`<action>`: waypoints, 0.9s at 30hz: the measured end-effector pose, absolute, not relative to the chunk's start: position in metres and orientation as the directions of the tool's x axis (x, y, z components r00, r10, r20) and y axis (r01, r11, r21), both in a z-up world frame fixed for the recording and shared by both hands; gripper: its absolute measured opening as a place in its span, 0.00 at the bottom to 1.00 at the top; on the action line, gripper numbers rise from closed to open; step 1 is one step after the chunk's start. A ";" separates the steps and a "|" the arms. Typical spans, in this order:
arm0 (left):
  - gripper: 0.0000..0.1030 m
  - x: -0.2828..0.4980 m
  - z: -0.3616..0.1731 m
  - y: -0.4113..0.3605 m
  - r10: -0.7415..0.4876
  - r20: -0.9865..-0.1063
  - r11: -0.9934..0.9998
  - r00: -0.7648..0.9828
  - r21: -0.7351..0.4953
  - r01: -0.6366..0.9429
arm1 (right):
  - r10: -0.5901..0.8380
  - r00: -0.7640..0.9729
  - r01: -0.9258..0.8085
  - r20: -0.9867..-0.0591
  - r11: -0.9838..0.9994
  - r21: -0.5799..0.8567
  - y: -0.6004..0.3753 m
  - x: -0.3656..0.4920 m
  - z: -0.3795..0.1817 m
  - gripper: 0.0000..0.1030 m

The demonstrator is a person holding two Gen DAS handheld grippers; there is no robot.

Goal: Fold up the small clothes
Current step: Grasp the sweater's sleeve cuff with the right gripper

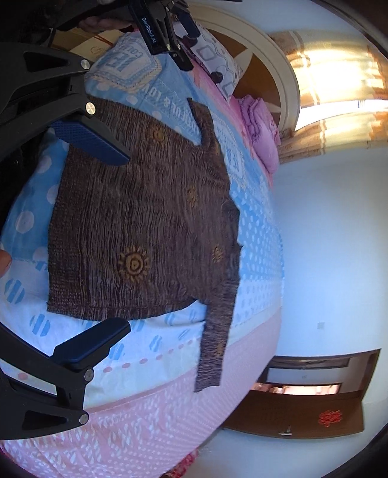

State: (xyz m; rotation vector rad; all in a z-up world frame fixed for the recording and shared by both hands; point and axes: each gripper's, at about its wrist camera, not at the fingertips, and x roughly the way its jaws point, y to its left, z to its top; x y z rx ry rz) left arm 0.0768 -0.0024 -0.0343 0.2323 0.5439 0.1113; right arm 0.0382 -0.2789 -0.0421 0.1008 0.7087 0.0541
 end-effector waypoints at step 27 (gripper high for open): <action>1.00 0.295 -0.113 -0.032 0.301 -0.595 0.933 0.745 0.345 -0.101 | -0.117 0.591 0.355 -0.798 0.926 0.127 -0.501 0.208 -0.088 0.75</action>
